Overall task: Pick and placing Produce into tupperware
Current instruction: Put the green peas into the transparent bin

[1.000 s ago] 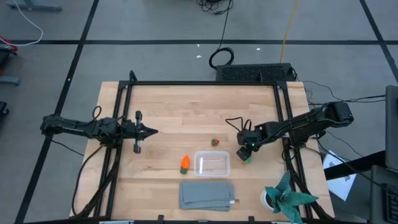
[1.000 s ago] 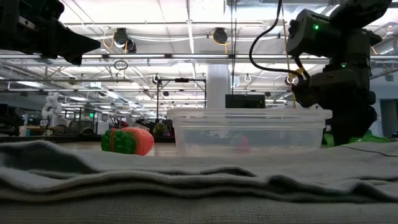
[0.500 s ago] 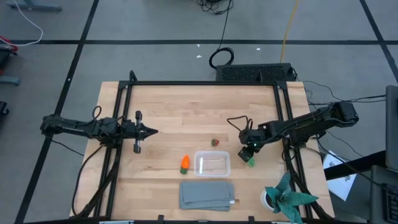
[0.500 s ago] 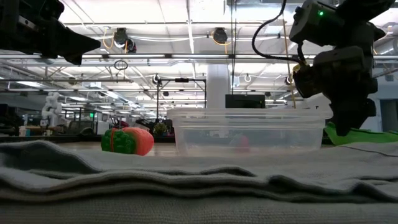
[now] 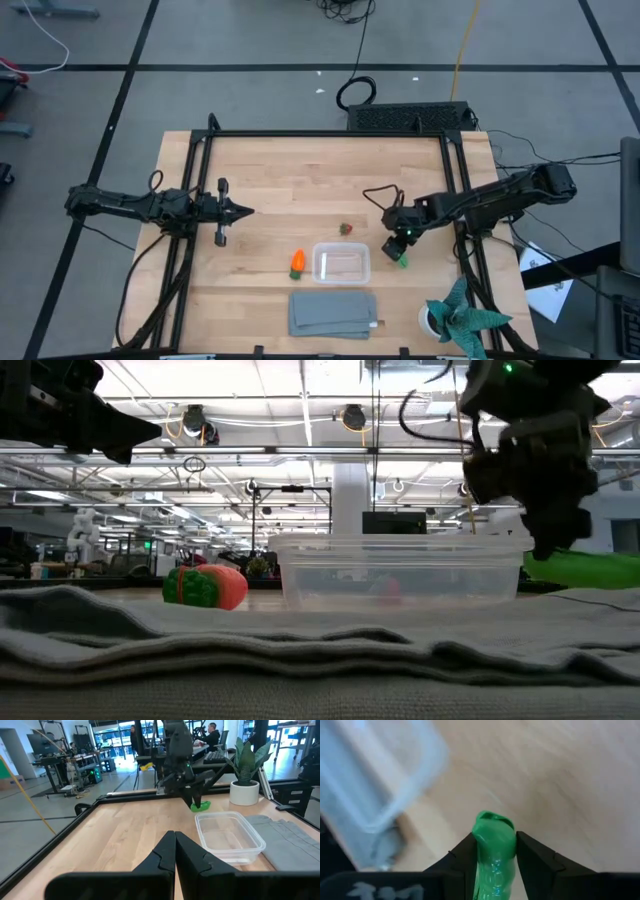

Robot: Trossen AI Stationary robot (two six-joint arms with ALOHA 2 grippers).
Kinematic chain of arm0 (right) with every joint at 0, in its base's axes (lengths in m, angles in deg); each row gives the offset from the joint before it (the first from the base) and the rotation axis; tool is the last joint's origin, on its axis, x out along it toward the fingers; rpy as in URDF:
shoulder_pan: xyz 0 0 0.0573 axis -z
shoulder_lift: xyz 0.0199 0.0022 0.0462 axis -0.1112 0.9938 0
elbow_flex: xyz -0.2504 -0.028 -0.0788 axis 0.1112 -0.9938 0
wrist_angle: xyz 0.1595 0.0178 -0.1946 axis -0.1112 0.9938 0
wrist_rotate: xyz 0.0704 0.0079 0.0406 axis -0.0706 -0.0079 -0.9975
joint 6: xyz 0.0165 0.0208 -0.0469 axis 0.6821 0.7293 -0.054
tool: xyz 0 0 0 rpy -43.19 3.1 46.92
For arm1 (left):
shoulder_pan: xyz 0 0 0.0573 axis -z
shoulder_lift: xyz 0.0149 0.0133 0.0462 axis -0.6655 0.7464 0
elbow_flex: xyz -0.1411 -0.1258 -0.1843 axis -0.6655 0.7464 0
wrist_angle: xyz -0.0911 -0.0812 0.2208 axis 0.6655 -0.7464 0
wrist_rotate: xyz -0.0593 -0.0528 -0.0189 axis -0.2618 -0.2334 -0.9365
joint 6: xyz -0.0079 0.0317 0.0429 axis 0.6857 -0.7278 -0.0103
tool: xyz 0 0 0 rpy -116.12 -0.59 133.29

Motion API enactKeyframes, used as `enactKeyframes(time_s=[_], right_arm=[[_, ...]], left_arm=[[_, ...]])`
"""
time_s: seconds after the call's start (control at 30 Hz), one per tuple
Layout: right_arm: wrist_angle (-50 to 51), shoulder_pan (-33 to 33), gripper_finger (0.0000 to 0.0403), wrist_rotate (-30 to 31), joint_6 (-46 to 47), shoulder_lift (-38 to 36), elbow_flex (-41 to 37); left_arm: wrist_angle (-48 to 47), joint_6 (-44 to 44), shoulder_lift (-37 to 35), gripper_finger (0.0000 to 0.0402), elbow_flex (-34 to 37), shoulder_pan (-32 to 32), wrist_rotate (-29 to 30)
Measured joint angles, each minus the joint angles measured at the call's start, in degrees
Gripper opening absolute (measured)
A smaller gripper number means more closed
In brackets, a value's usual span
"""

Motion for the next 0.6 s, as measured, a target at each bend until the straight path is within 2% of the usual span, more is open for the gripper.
enactKeyframes(time_s=[0.23,0.4,0.6], right_arm=[[9.7,0.6,0.0109,0.4,-8.6,3.3,13.3],[17.1,2.0,0.0109,0.6,-16.2,10.6,24.2],[21.3,3.2,0.0109,0.5,-25.5,19.6,35.4]], left_arm=[[1.2,0.0,0.0,0.0005,0.0,0.0,0.0],[1.6,0.0,0.0,0.0005,0.0,0.0,0.0],[1.5,0.0,0.0,0.0005,0.0,0.0,0.0]])
